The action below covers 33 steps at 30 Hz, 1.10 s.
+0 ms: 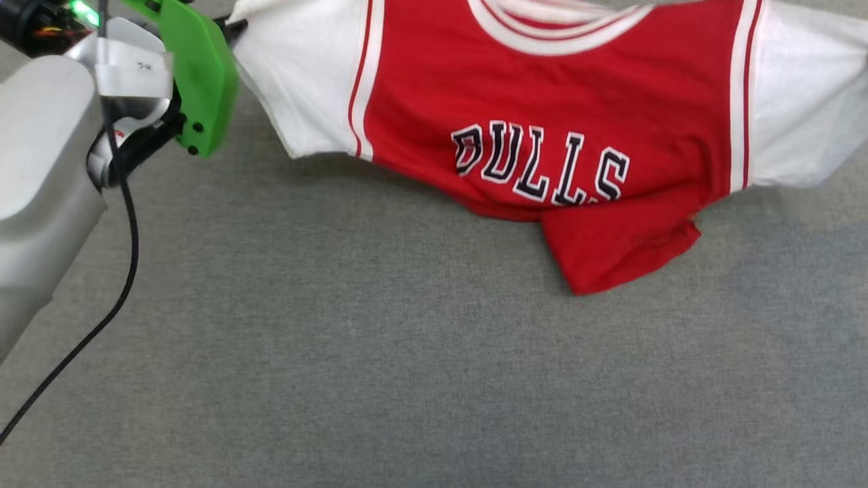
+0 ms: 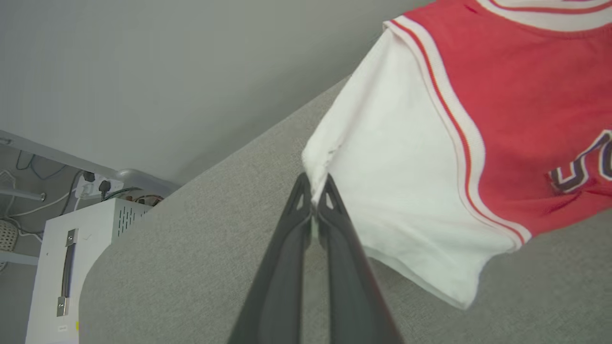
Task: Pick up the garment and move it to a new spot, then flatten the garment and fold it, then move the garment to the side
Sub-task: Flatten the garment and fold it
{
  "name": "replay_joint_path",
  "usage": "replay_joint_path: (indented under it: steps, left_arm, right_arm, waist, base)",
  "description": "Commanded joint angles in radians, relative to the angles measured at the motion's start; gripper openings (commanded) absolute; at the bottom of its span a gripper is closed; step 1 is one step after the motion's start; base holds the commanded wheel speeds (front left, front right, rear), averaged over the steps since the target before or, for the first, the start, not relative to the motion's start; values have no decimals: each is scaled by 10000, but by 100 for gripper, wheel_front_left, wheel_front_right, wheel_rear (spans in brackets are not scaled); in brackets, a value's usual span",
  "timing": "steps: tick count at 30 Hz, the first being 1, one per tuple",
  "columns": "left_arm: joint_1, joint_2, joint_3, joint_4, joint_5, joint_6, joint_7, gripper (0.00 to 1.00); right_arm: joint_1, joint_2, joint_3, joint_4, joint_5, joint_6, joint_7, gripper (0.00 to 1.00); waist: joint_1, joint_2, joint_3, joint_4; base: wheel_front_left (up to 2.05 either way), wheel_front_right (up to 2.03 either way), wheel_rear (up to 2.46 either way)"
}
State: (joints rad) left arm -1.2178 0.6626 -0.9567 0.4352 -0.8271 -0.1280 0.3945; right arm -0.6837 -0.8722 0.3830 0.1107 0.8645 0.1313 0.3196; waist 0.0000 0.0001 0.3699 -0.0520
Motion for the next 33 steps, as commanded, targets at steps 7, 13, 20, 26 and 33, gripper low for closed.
replay_joint_path:
  steps: [7,13,20,26,33]
  left_arm:
    - [-559,211,605,-847,269,227,-987,0]
    - [-1585,-135,1070,-1020,586,579,-1617,0]
    - [-3351,-747,1395,-275,1232,724,-2301,0]
    - [-5036,-1328,1652,855,1610,625,-2953,0]
    - [-6761,-1640,1912,2102,2020,479,-3962,0]
  right_arm:
    - [-1149,125,-125,110,-573,-6,-502,0]
    - [-2814,468,-81,552,-1101,-6,-278,0]
    - [-5551,1102,511,1629,-2049,-6,36,0]
    - [-7980,1460,839,3003,-2621,-6,-103,0]
    - [-10335,1819,1165,4445,-3134,-6,-921,0]
  waist:
    - [0,-1,-1339,736]
    - [0,-1,-1033,825]
    - [0,-1,143,730]
    - [0,-1,1055,706]
    - [0,-1,1534,733]
  base:
    - [0,0,0]
    - [0,0,0]
    - [0,0,0]
    - [0,0,0]
    - [0,0,0]
